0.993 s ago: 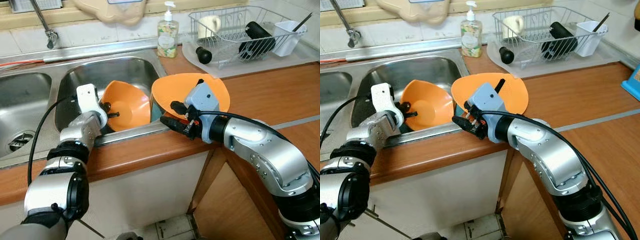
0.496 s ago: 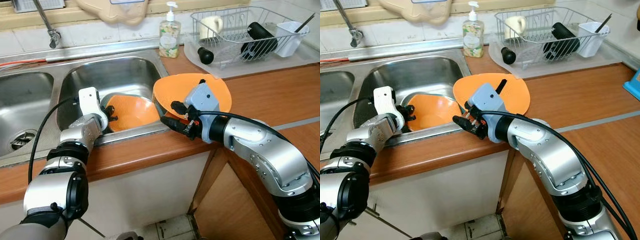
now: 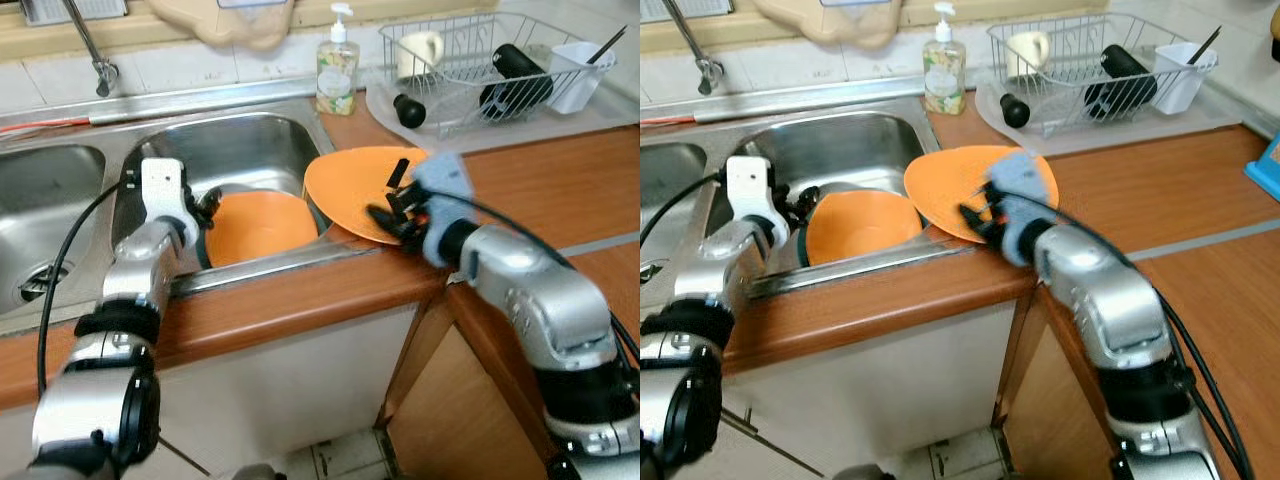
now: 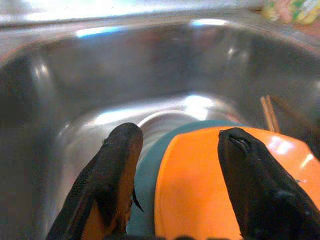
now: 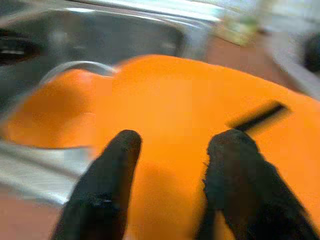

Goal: Kitchen organization

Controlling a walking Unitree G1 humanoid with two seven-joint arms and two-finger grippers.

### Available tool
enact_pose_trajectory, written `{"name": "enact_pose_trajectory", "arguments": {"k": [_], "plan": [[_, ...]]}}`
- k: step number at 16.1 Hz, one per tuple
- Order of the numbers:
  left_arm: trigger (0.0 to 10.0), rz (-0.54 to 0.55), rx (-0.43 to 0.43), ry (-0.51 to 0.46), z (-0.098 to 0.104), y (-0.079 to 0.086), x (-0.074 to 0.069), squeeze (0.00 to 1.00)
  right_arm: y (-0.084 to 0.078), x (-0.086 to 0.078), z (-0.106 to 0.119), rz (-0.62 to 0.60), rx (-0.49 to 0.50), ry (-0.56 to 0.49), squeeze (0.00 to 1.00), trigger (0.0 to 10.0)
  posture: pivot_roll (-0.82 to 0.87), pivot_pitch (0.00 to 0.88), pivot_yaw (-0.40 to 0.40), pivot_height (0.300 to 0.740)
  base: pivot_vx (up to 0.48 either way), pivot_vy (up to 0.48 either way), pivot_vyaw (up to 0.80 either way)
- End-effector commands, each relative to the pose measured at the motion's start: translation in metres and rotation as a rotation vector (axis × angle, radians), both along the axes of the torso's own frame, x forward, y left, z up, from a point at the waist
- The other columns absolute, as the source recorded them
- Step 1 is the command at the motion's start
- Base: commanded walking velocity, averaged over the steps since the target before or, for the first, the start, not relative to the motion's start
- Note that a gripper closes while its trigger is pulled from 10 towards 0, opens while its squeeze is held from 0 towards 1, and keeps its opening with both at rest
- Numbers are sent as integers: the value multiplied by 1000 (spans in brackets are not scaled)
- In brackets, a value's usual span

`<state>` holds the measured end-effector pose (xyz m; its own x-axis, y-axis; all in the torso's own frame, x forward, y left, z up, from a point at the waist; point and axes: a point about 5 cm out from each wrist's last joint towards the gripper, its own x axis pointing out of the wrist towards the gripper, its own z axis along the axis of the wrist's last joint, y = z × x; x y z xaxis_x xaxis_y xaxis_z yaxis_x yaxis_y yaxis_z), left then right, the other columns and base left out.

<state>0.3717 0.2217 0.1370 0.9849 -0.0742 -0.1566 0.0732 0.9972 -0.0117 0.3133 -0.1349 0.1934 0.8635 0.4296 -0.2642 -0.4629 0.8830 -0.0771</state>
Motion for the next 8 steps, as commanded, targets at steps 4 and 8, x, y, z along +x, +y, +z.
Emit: {"name": "enact_pose_trajectory", "arguments": {"k": [4,8], "plan": [[10000,-166,-74,-133,22,-15,-11,1000,-31,15,9,-215,44,-39,1000,10000,-24,0,71,740,0,0,0],[10000,-308,-298,-101,29,-48,-19,1000,-51,25,2,-382,137,41,1000,10000,-30,0,64,740,0,0,0]]}}
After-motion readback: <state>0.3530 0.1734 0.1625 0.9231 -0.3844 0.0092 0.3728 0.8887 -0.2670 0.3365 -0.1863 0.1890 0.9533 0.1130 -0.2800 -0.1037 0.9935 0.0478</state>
